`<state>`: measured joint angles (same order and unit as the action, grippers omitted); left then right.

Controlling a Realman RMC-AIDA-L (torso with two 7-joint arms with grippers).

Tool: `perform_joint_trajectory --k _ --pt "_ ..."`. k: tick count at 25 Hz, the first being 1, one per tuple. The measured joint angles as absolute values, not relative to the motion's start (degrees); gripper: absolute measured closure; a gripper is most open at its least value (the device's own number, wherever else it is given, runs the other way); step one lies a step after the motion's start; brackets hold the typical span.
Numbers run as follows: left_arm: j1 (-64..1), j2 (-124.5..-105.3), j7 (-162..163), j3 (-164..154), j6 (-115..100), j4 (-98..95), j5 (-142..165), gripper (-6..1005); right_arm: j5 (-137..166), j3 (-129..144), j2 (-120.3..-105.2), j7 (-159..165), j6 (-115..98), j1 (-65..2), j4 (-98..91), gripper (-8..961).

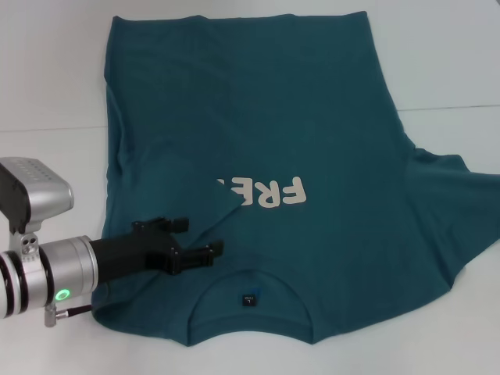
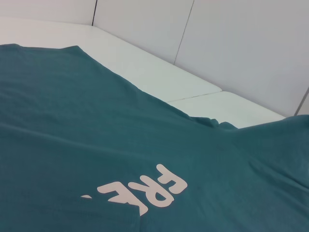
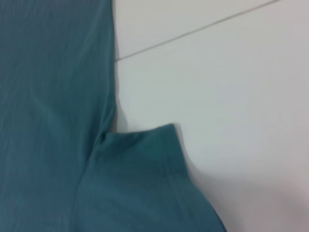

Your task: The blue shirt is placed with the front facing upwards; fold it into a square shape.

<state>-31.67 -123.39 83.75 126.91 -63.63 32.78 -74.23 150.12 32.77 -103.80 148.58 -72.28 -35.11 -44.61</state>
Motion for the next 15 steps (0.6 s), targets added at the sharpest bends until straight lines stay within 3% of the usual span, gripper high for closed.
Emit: perform_joint_trajectory --k 15 --pt "-31.6 -122.87 85.1 126.9 -65.2 34.2 -74.2 123 149.4 32.7 -103.92 147.9 -74.3 -37.2 -47.7 880"
